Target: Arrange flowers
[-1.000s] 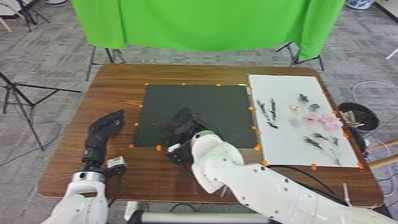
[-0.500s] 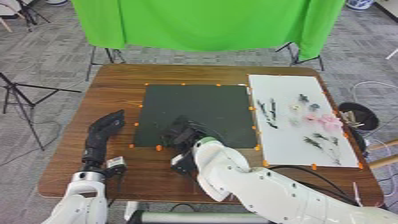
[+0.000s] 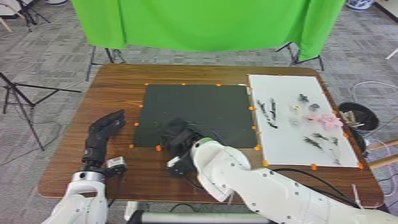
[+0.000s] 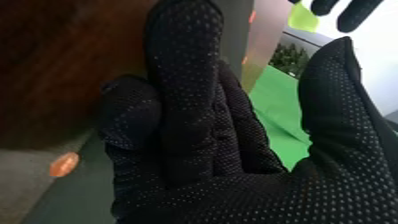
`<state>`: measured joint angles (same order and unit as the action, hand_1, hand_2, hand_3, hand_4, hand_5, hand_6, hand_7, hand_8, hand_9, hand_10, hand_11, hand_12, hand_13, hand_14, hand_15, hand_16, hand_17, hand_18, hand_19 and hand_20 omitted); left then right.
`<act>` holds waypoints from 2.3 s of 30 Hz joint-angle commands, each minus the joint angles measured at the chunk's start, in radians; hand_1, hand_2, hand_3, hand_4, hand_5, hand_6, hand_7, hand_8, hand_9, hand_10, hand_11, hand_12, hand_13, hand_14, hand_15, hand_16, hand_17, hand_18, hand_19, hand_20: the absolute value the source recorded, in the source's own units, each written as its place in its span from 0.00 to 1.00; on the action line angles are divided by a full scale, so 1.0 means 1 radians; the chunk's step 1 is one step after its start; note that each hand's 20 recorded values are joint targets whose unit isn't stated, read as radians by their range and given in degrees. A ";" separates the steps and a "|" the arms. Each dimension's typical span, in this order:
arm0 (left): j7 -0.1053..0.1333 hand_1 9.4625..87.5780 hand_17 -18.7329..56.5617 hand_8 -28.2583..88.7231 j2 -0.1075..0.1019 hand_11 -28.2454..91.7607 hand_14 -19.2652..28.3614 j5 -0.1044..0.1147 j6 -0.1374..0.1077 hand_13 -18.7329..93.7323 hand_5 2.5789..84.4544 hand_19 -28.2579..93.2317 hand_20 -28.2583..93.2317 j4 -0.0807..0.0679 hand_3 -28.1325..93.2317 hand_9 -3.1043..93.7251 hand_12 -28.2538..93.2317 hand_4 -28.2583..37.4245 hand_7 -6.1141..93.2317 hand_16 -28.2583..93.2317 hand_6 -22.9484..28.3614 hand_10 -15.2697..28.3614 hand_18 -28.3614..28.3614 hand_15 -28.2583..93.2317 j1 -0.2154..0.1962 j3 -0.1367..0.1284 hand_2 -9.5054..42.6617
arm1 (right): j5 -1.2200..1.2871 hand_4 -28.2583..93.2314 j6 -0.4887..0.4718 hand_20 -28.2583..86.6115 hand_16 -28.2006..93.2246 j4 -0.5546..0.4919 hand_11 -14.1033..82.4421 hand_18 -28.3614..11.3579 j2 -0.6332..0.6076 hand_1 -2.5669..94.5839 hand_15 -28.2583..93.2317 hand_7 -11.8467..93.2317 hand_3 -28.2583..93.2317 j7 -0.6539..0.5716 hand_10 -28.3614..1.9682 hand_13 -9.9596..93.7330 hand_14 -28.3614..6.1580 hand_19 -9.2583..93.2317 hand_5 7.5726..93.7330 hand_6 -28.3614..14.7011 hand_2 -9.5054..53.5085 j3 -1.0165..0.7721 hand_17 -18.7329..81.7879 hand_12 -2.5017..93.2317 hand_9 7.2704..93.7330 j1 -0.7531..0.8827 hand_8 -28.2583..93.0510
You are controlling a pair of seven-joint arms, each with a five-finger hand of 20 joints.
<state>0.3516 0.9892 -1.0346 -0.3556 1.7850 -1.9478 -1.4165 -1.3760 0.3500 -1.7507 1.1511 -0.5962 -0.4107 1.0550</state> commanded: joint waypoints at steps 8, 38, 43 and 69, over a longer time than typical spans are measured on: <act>0.018 0.21 0.33 0.17 0.002 0.39 0.74 0.046 0.016 0.48 0.53 0.33 0.34 -0.013 0.82 0.46 0.32 0.09 0.23 0.23 0.49 0.64 0.69 0.38 -0.014 -0.032 0.06 | 0.036 0.21 0.066 0.53 0.40 -0.191 0.27 0.49 -0.180 0.28 0.56 0.21 0.80 0.132 0.30 1.00 0.59 0.81 0.54 0.49 0.22 -0.248 0.91 0.17 0.82 0.055 0.20; 0.259 0.46 0.61 0.21 -0.018 0.43 0.72 0.582 -0.101 0.59 0.60 0.39 0.50 0.042 0.77 0.56 0.31 0.09 0.24 0.20 0.54 0.69 0.75 0.43 -0.078 -0.139 0.48 | -0.830 0.06 -0.300 0.48 0.46 -0.312 0.31 0.52 -0.471 0.36 0.53 0.22 0.72 -0.104 0.39 0.98 0.64 0.87 0.64 0.51 0.00 -1.147 0.86 0.22 0.80 0.993 0.20; 0.242 0.43 0.60 0.18 -0.016 0.44 0.73 0.556 -0.097 0.58 0.60 0.39 0.50 0.045 0.78 0.55 0.31 0.11 0.24 0.20 0.53 0.69 0.75 0.43 -0.072 -0.126 0.46 | -0.859 0.06 -0.317 0.49 0.47 -0.295 0.32 0.53 -0.470 0.38 0.53 0.23 0.74 -0.126 0.42 0.99 0.65 0.88 0.66 0.53 0.00 -1.170 0.86 0.22 0.82 1.040 0.19; 0.209 0.35 0.58 0.17 -0.013 0.44 0.75 0.544 -0.091 0.57 0.59 0.39 0.49 0.059 0.80 0.55 0.31 0.14 0.24 0.21 0.54 0.69 0.76 0.43 -0.090 -0.111 0.34 | -0.555 0.10 -0.021 0.54 0.40 -0.403 0.44 0.53 -0.398 0.63 0.67 0.27 0.72 -0.091 0.56 1.00 0.73 0.91 0.88 0.56 0.00 -1.260 0.92 0.24 1.00 1.052 0.37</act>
<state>0.5724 0.9689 -0.4861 -0.4562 1.8321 -2.0195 -1.5309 -2.0094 0.2602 -2.0679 0.7220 -0.7120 -1.6575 2.1520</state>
